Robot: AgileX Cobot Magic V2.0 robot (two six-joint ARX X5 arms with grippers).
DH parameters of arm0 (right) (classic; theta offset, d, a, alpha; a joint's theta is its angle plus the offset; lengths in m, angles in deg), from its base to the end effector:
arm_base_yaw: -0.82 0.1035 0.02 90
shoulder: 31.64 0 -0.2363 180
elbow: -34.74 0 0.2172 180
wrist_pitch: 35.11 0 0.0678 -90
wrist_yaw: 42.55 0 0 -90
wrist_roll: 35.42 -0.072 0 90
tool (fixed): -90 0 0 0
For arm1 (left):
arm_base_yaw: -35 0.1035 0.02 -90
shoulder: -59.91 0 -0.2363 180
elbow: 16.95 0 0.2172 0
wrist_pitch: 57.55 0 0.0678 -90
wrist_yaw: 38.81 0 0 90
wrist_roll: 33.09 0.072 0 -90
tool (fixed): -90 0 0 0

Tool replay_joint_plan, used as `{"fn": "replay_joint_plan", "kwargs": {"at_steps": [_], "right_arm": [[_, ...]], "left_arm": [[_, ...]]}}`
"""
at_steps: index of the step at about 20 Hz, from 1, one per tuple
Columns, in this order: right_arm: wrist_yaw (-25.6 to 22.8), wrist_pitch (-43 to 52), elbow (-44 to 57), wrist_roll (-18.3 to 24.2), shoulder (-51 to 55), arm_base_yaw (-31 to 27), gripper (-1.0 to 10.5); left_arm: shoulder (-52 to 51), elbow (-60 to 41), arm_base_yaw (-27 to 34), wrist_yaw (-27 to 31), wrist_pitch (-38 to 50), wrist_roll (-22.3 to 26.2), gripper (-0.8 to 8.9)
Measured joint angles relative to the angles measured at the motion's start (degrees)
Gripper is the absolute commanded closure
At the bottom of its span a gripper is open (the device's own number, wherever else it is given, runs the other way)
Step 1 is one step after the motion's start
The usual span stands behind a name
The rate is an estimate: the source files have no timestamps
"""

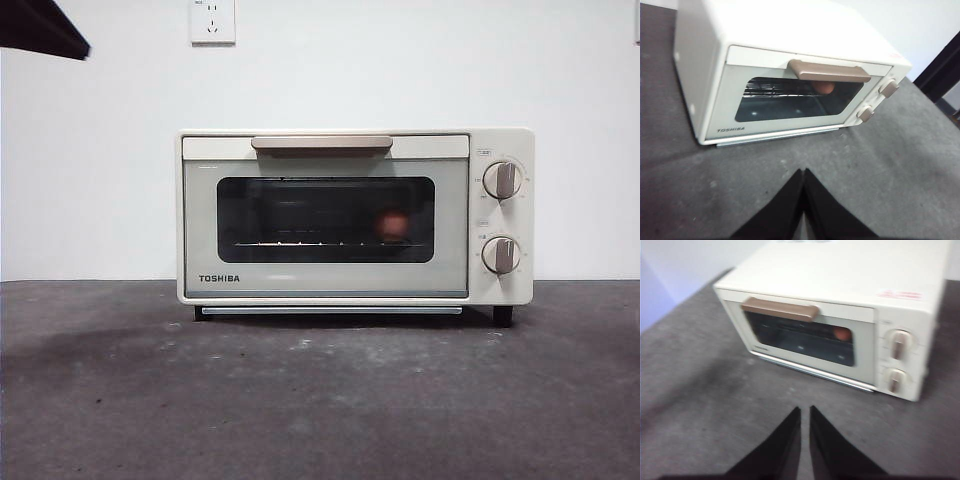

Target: Eggoven

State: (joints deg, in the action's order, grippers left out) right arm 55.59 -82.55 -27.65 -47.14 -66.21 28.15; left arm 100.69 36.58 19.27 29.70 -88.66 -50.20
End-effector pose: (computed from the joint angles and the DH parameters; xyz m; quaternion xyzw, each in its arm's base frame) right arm 0.1273 0.0772 0.2922 0.0676 0.1978 0.2814 0.9365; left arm 0.1669 -0.0744 0.2633 -0.1471 0.2044 -0.2878 0.9240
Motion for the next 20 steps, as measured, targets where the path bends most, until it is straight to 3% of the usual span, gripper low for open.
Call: {"fn": "replay_joint_plan", "kwargs": {"at_steps": [5,20], "right_arm": [[3.7,9.2,5.1,0.2,0.4,0.0,9.4],[0.7,11.5,6.4,0.4,-0.9,0.0,9.4]], "left_arm": [[-2.7,0.0,0.0,0.2,-2.6,0.7,8.06],[-3.3,0.0,0.0,0.2,-2.6,1.1,8.06]]}}
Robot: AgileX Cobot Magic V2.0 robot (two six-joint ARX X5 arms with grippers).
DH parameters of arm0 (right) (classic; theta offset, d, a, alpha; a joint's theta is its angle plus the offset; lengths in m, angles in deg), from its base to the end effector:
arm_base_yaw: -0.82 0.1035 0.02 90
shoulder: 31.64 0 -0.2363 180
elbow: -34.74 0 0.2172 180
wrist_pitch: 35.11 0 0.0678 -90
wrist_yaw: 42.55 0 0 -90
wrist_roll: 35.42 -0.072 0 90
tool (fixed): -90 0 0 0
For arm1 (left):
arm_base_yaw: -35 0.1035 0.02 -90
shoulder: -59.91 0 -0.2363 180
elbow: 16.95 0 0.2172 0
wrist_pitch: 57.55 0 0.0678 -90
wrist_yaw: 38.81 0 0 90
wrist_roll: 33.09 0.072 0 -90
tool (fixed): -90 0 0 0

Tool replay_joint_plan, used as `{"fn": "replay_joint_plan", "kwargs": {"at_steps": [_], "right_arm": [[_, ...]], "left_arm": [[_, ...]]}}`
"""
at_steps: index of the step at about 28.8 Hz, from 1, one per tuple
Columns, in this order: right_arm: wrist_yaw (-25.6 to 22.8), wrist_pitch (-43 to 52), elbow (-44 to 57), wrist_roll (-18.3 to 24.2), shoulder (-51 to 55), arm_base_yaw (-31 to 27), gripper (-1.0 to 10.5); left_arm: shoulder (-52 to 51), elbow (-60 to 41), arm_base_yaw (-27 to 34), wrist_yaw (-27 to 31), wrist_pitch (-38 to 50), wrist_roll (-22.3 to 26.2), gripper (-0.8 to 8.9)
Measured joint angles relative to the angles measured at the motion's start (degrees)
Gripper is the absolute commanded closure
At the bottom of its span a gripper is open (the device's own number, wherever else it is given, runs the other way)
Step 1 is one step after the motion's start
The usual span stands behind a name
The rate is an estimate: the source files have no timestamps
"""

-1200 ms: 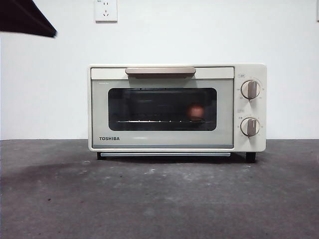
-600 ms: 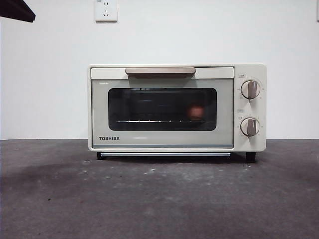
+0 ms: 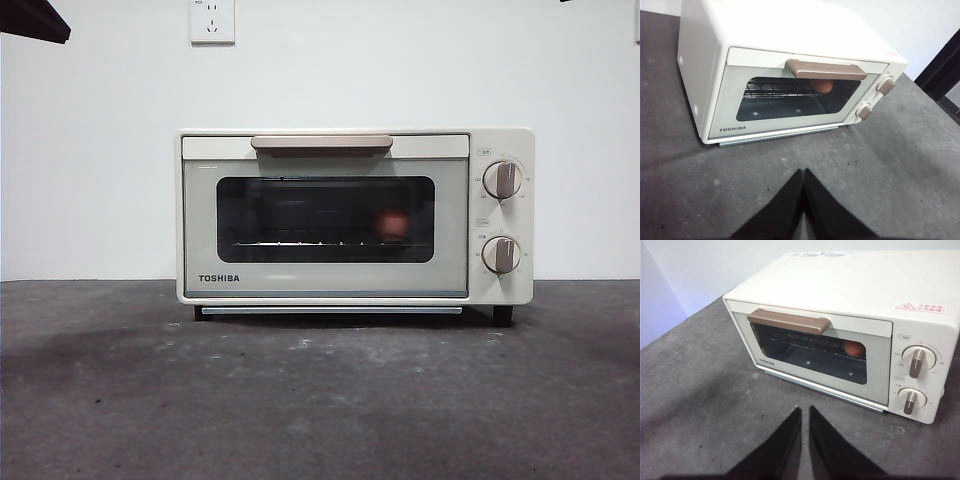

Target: Eggoven

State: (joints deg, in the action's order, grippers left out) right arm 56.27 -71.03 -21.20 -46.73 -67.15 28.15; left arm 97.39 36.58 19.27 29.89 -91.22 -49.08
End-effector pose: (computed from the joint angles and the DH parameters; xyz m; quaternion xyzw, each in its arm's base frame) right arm 0.1416 0.0856 0.2795 0.0713 0.1627 0.2928 0.9395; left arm 0.1563 -0.0712 0.2665 -0.1377 0.1951 -0.2895 0.9269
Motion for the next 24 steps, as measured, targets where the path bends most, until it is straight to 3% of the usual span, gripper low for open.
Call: {"fn": "replay_joint_plan", "kwargs": {"at_steps": [10,15,18,24], "right_arm": [[0.0,0.0,0.0,0.0,0.0,0.0,9.4],[0.0,0.0,0.0,0.0,0.0,0.0,9.4],[0.0,0.0,0.0,0.0,0.0,0.0,9.4],[0.0,0.0,0.0,0.0,0.0,0.0,9.4]], "left_arm": [[0.0,0.0,0.0,0.0,0.0,0.4,8.06],[-1.2,0.0,1.0,2.4,0.0,8.2,8.06],[-4.6,-0.1,4.3,7.6,0.4,13.4,8.06],[-13.8,-4.3,11.5,8.3,1.7,20.2,8.06]]}}
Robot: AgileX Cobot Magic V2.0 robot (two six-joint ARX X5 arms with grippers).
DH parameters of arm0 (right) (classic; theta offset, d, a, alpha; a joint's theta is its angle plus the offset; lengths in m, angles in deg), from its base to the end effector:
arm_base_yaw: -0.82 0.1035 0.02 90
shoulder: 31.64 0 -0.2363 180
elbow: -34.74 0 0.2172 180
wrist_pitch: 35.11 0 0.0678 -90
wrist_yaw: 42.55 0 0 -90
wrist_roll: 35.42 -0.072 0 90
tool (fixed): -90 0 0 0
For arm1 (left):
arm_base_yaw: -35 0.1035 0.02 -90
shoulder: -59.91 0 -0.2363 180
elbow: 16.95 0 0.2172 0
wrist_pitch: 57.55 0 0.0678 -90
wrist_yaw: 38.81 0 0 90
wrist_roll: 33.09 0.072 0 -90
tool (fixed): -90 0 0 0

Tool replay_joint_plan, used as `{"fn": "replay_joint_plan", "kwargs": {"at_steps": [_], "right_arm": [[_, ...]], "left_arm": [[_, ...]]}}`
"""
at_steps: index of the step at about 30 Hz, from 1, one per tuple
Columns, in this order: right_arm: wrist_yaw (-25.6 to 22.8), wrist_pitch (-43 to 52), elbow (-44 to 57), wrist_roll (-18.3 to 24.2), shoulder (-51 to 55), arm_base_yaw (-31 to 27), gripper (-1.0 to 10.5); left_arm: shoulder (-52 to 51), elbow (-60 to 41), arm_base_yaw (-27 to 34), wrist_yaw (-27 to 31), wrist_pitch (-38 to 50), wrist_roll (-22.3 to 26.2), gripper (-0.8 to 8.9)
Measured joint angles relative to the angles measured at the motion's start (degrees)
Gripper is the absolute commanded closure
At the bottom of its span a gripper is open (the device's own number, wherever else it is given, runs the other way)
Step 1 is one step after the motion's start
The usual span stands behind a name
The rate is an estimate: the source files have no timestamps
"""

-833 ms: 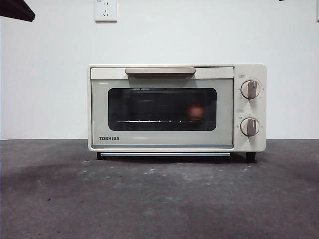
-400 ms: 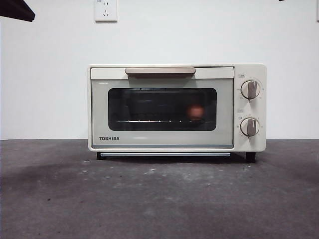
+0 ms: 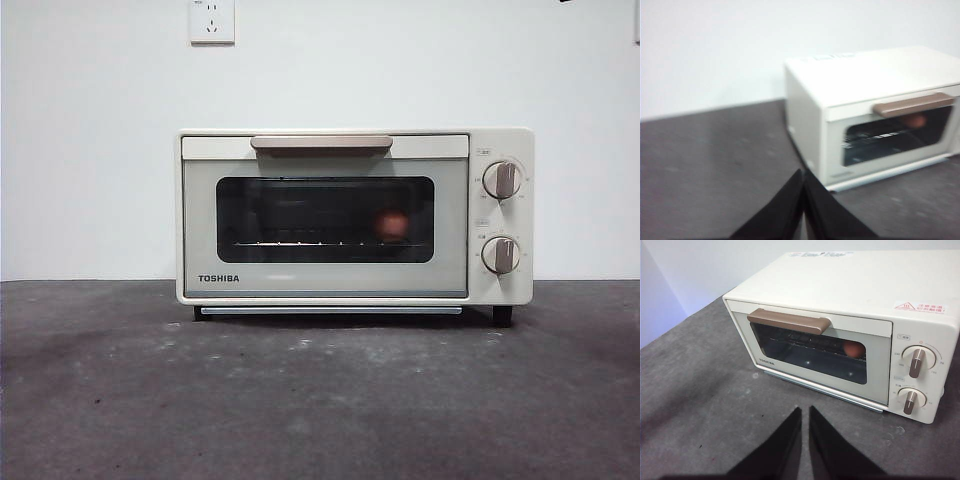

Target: Eggoven

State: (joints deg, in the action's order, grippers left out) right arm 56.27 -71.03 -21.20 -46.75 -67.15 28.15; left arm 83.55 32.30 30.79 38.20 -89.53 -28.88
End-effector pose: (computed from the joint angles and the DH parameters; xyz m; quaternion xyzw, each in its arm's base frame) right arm 0.1416 0.0856 0.2795 0.0714 0.1627 0.2928 0.9395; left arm 0.1349 -0.0262 0.2768 0.0320 0.0499 -0.1512 0.9867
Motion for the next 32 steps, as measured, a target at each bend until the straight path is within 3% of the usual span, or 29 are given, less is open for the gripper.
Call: {"fn": "replay_joint_plan", "kwargs": {"at_steps": [7,19,32], "right_arm": [[0.0,0.0,0.0,0.0,0.0,0.0,9.4],[0.0,0.0,0.0,0.0,0.0,0.0,9.4],[0.0,0.0,0.0,0.0,0.0,0.0,9.4]], "left_arm": [[-10.9,-11.1,3.8,1.3,7.1,3.8,8.06],[-20.3,-28.7,4.5,1.3,10.1,3.8,8.06],[-23.4,-31.4,4.5,1.3,6.3,2.8,8.06]]}}
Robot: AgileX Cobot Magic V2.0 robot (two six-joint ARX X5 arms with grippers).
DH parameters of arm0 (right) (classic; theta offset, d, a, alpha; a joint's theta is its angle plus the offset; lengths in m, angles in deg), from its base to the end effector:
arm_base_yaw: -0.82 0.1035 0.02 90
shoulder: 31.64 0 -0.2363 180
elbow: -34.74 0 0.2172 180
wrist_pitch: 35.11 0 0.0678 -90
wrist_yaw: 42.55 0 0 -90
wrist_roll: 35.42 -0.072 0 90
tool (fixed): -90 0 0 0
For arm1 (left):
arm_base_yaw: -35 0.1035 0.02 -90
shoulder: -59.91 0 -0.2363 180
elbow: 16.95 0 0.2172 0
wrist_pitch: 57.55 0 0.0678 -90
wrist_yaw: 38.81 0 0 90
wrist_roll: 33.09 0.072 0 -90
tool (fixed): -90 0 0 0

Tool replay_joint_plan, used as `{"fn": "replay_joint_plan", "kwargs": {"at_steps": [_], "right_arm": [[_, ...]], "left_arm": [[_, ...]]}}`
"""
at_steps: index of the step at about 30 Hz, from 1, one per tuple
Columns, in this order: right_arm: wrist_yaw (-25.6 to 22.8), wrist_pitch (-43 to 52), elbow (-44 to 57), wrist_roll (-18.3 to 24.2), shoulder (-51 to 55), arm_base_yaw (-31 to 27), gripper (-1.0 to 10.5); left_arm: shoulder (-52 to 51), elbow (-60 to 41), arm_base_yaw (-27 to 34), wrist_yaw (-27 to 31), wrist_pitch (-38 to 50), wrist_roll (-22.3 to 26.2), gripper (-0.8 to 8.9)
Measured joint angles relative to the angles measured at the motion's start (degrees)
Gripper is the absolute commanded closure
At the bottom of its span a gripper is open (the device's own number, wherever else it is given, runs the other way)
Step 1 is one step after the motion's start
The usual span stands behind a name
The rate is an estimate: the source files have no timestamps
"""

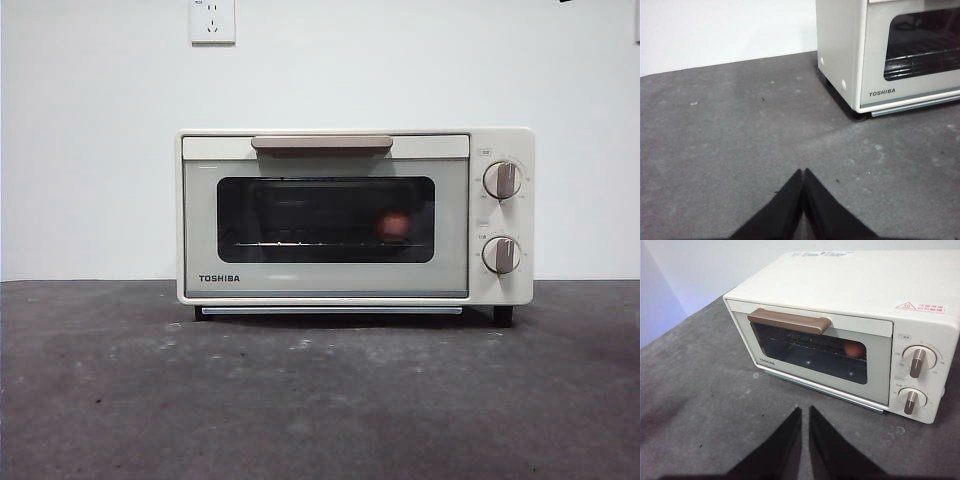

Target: Eggoven

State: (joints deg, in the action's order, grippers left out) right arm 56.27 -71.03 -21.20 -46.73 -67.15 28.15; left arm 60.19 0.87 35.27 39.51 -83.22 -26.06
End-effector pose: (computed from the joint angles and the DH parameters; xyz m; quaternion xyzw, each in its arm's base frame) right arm 0.1416 0.0856 0.2795 0.0713 0.1627 0.2928 0.9395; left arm 0.1278 -0.0140 0.1506 0.0535 0.0643 -0.1033 0.9911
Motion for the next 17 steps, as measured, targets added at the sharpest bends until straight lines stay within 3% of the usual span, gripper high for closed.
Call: {"fn": "replay_joint_plan", "kwargs": {"at_steps": [17], "right_arm": [[0.0,0.0,0.0,0.0,0.0,0.0,9.4]], "left_arm": [[0.0,0.0,0.0,0.0,0.0,-2.1,8.06]]}}
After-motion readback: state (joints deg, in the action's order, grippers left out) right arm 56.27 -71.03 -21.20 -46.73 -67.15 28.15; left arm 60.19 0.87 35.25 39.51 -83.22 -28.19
